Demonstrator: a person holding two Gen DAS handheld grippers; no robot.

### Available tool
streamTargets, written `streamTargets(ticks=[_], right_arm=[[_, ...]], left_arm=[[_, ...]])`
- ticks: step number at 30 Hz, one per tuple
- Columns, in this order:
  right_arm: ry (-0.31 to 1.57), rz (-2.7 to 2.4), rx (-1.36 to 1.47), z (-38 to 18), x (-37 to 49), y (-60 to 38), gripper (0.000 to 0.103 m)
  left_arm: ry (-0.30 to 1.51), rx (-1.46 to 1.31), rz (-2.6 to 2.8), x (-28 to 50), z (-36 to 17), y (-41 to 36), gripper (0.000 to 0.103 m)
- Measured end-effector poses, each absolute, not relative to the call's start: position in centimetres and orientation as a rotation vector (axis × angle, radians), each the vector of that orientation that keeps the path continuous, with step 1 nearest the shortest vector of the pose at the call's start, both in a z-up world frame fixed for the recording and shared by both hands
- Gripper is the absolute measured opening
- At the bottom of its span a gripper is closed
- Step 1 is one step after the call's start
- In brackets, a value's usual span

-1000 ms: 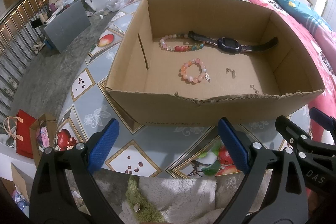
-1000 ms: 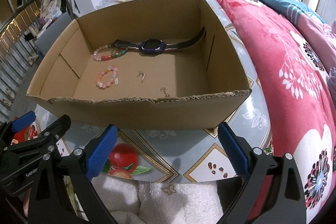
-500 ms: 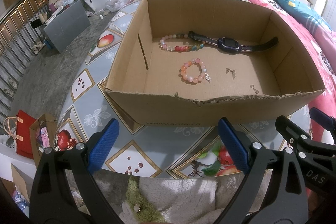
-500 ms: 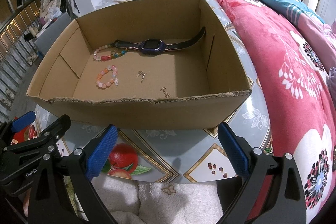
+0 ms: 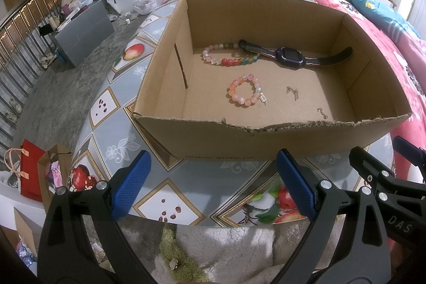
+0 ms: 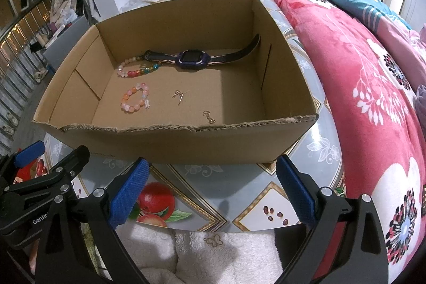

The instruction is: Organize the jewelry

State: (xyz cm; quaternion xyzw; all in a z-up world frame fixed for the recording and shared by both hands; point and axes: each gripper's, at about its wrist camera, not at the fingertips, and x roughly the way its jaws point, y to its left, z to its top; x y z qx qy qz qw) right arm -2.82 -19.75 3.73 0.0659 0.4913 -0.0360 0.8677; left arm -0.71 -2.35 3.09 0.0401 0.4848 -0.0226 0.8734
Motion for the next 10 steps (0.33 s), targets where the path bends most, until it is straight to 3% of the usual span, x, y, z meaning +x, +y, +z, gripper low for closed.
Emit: streamTargets(ticks=[10], right_arm=[[1.028,-0.076,0.136,3.72,-2.87,-19.86,0.094]], left_arm=[[1.013,0.083,-0.048,-0.69,3.10,-2.32,0.091]])
